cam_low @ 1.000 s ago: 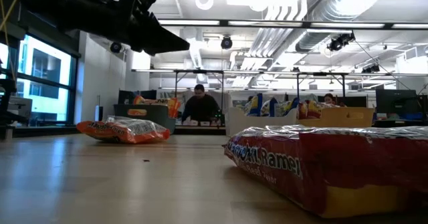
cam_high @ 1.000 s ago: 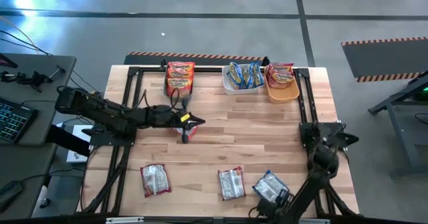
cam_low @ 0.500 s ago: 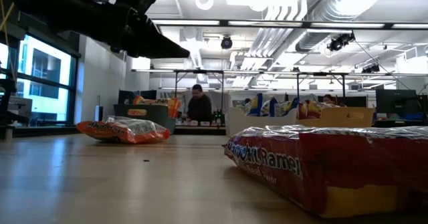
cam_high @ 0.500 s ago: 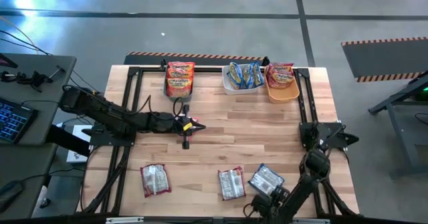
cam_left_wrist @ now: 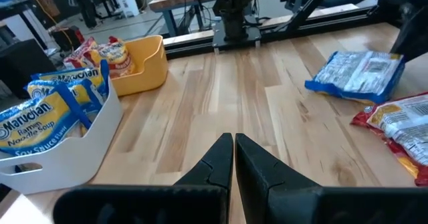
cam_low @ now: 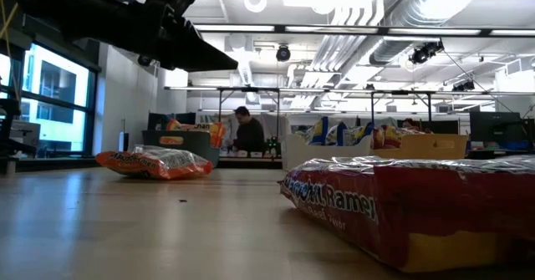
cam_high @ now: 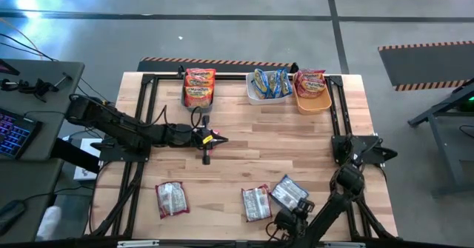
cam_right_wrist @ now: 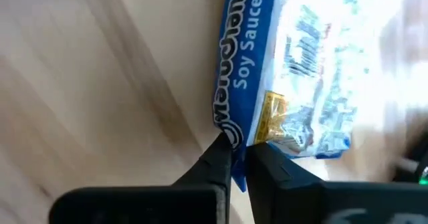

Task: Sort Maruchan noodles
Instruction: Put the blue noodle pack into the white bin

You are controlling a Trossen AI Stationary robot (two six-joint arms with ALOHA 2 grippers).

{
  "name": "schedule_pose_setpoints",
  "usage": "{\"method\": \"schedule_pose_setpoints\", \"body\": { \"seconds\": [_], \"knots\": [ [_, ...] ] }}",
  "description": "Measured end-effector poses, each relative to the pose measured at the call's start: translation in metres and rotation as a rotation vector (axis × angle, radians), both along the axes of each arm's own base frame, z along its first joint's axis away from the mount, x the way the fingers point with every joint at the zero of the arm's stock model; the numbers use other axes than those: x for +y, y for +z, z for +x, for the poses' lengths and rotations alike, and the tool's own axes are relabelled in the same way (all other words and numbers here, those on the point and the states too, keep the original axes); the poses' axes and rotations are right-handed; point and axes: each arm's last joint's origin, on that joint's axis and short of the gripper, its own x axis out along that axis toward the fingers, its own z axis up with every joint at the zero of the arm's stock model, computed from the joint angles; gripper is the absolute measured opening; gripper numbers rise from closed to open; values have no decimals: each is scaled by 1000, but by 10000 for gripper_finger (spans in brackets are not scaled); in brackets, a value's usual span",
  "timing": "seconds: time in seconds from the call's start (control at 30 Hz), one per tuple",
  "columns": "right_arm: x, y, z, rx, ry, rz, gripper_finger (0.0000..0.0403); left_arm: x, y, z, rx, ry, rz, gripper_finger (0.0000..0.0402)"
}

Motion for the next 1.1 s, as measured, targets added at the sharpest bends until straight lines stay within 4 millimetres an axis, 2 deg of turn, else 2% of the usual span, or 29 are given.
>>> {"method": "schedule_pose_setpoints", "body": {
  "seconds": [0.17, 0.33, 0.57, 0.77, 0.93, 1.1],
  "knots": [
    [-12, 31, 10, -118, 65, -11, 5, 0, 0, 0, 2, -15, -6, 7],
    [-33, 73, 22, -246, 131, -22, 2, -4, 0, 0, 5, -73, -20, 13],
    [-76, 120, 41, -314, 174, -26, 1, -18, 0, -2, 4, -132, -20, 76],
    [-125, 136, 69, -265, 197, -48, 0, -33, 2, -5, -16, -187, -49, 149],
    [-164, 136, 93, -192, 228, -45, 0, -40, 12, 0, -53, -175, -129, 200],
    [-191, 136, 112, -169, 292, -20, 0, -42, 14, 13, 9, -107, -145, 237]
  ]
}}
